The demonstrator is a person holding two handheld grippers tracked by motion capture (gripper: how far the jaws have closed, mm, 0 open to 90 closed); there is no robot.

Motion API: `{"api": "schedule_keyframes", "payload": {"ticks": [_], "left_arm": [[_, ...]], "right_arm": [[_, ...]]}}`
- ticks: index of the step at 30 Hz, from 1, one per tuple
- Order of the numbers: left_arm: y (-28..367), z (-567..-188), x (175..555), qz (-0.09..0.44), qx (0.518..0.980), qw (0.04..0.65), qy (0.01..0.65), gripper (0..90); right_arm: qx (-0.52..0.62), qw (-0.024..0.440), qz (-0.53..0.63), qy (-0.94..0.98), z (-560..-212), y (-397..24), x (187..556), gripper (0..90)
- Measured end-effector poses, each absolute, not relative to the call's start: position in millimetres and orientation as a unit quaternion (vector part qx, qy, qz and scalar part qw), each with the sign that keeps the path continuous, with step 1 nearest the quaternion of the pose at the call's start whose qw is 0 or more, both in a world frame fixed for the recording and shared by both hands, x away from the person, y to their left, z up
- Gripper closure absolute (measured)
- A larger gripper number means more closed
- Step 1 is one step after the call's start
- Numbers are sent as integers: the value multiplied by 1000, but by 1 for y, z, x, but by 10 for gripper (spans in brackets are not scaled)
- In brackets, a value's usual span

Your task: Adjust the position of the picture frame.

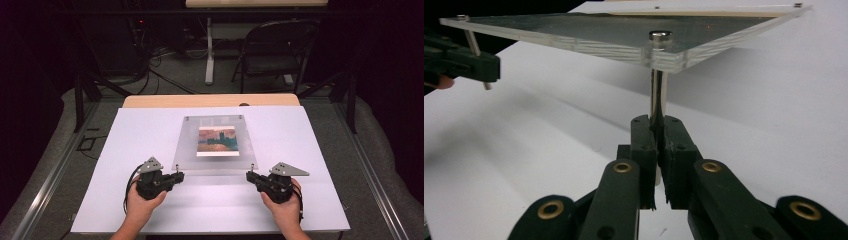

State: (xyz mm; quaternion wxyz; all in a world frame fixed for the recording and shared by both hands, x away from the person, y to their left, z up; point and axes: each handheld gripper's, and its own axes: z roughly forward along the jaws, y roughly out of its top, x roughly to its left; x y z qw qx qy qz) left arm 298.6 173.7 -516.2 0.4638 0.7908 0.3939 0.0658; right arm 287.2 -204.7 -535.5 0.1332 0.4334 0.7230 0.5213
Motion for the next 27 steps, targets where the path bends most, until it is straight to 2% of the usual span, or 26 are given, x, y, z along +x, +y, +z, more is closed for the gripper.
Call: {"api": "schedule_keyframes", "payload": {"ticks": [27], "left_arm": [[179,-525,344,101,766,453,445,852]], "right_arm": [[435,146,514,725,-537,-187,337,855]]}}
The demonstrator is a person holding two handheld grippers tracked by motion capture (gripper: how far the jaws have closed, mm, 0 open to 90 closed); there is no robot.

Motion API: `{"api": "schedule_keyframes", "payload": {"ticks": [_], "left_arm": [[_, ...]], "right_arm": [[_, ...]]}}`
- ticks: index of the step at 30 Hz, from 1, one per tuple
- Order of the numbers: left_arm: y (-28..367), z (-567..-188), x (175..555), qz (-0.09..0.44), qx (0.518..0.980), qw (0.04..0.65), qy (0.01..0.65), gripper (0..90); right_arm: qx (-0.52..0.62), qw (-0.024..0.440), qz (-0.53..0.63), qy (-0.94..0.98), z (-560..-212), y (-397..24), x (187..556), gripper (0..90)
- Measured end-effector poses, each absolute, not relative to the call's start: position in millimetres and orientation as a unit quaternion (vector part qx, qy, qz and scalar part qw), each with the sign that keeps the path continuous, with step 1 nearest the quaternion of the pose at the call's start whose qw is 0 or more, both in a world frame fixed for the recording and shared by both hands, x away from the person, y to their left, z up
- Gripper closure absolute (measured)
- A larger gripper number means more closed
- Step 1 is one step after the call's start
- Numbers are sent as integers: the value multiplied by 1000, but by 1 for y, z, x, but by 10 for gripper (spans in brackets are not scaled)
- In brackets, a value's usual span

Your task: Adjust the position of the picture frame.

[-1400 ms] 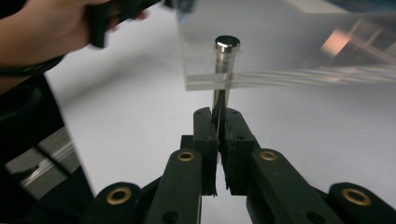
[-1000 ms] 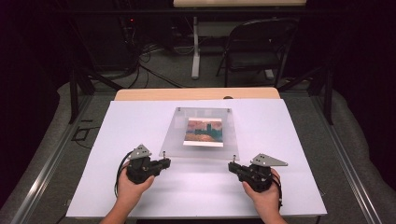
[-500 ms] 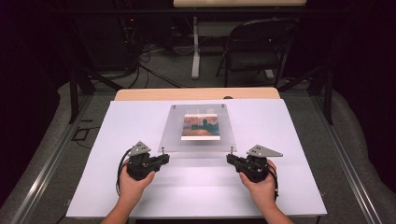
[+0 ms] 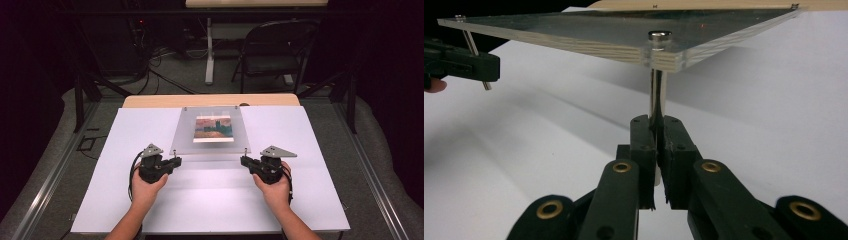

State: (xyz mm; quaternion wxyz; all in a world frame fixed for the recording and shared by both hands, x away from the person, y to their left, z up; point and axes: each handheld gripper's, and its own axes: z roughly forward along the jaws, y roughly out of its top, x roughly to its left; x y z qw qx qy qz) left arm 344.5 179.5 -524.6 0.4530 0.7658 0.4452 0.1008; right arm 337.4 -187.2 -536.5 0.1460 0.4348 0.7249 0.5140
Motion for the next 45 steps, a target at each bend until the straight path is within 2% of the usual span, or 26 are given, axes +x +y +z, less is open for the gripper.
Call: {"api": "schedule_keyframes", "payload": {"ticks": [9,45], "left_arm": [[180,-540,345,99,776,438,442,851],[170,-556,347,106,792,405,444,849]], "right_arm": [[442,144,498,732,-552,-182,336,848],[453,139,463,749,-567,-181,341,846]]}}
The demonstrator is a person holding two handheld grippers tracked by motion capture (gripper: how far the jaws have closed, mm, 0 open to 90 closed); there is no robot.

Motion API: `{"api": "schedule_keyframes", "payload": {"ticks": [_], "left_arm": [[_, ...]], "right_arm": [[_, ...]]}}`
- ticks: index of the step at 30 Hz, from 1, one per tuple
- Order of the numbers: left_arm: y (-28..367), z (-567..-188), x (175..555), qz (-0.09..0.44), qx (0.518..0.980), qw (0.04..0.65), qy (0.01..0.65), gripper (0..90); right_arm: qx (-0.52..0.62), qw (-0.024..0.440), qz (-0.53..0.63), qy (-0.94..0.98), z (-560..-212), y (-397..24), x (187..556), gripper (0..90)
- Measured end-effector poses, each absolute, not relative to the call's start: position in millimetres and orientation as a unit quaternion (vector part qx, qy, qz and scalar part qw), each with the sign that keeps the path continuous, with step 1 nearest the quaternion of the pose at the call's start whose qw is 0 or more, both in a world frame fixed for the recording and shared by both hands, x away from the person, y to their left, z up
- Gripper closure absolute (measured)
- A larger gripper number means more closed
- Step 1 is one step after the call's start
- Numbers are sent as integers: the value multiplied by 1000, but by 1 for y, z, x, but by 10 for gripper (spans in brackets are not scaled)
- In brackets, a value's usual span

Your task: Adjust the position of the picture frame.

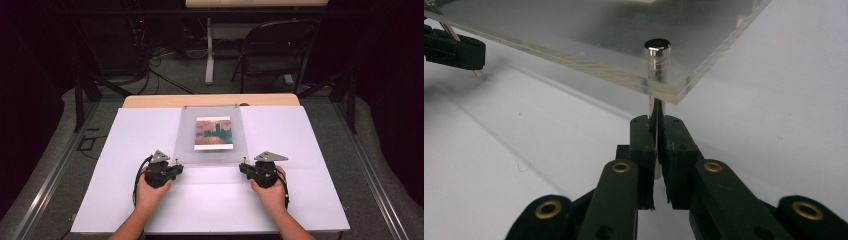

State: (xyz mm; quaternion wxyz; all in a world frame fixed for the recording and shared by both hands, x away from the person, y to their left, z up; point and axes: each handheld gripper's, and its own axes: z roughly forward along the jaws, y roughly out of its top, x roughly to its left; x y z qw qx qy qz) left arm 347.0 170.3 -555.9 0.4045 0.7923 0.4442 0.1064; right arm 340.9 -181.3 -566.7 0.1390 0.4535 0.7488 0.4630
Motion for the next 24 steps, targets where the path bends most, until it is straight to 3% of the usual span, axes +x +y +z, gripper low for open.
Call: {"api": "schedule_keyframes", "payload": {"ticks": [11,18,24], "left_arm": [[173,-554,345,109,787,415,444,800],[175,-554,343,112,784,417,447,781],[175,-554,343,121,781,422,445,668]], "right_arm": [[459,132,459,749,-569,-182,341,819],[456,146,455,751,-567,-181,339,720],[453,159,446,755,-566,-179,337,596]]}}
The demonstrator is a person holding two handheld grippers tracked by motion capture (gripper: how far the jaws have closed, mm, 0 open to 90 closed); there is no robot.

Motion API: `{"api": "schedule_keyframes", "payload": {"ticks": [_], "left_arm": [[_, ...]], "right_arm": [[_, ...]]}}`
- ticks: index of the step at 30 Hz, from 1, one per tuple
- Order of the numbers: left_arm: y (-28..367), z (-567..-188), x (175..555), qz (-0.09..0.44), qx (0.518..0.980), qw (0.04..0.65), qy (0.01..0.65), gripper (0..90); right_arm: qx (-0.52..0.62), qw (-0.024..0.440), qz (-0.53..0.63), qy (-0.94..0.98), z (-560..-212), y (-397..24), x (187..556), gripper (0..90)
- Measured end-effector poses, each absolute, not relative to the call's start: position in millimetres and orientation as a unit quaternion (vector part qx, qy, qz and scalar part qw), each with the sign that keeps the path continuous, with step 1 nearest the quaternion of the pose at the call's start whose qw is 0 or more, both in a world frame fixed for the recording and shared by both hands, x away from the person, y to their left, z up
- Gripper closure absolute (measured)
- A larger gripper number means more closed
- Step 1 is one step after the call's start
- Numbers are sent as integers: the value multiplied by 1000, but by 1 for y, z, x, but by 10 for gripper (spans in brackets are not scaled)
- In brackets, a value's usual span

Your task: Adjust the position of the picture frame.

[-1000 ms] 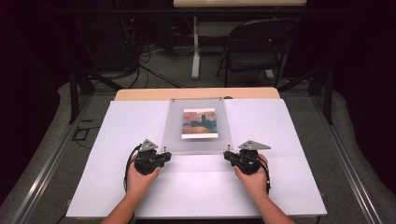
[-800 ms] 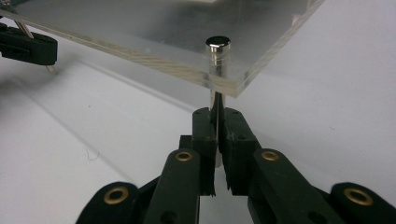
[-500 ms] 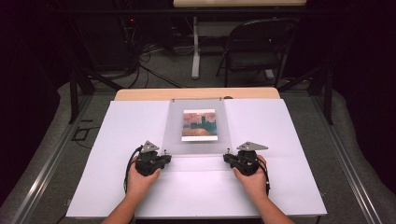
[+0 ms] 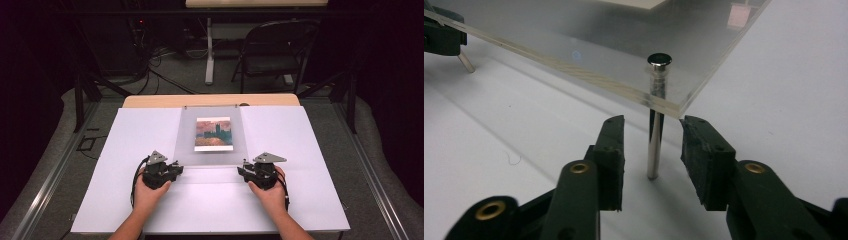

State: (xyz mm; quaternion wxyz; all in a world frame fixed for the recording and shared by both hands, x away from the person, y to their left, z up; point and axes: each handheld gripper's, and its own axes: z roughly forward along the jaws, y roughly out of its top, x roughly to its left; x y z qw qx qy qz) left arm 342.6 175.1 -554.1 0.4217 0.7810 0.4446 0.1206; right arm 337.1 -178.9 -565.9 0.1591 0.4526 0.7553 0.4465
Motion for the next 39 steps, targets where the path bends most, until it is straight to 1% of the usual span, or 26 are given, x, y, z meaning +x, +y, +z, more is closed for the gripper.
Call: {"api": "schedule_keyframes", "payload": {"ticks": [1,2,3,4,5,6,7,8,9,13,20,24,30,35,39], "left_arm": [[175,-554,343,121,781,422,445,652],[175,-554,342,122,781,421,445,652],[174,-555,342,122,782,421,443,609],[174,-555,342,122,782,421,443,589],[173,-556,342,124,784,420,440,568],[173,-556,342,124,784,420,440,553],[172,-556,341,127,787,420,434,537],[172,-556,341,127,787,420,434,516],[171,-556,340,131,784,424,434,490],[172,-555,336,133,783,428,431,422],[174,-551,330,133,785,428,427,393],[176,-549,325,132,784,428,430,373],[183,-544,314,130,781,431,432,352],[188,-542,305,144,784,430,425,356],[196,-540,298,138,777,440,429,374]], "right_arm": [[453,159,446,755,-566,-179,337,596],[451,161,447,755,-566,-179,337,576],[450,161,448,756,-566,-179,337,533],[450,161,448,756,-566,-179,337,533],[446,168,445,758,-565,-179,336,500],[446,168,445,758,-565,-179,336,500],[447,167,446,757,-565,-179,336,465],[447,167,446,757,-565,-179,336,465],[447,166,448,756,-565,-179,335,446],[447,164,449,756,-563,-181,332,438],[439,159,441,767,-559,-181,324,430],[431,168,433,774,-552,-182,315,407],[426,174,432,776,-542,-189,304,416],[426,177,424,780,-542,-194,295,423],[424,175,426,780,-539,-201,287,426]]}}
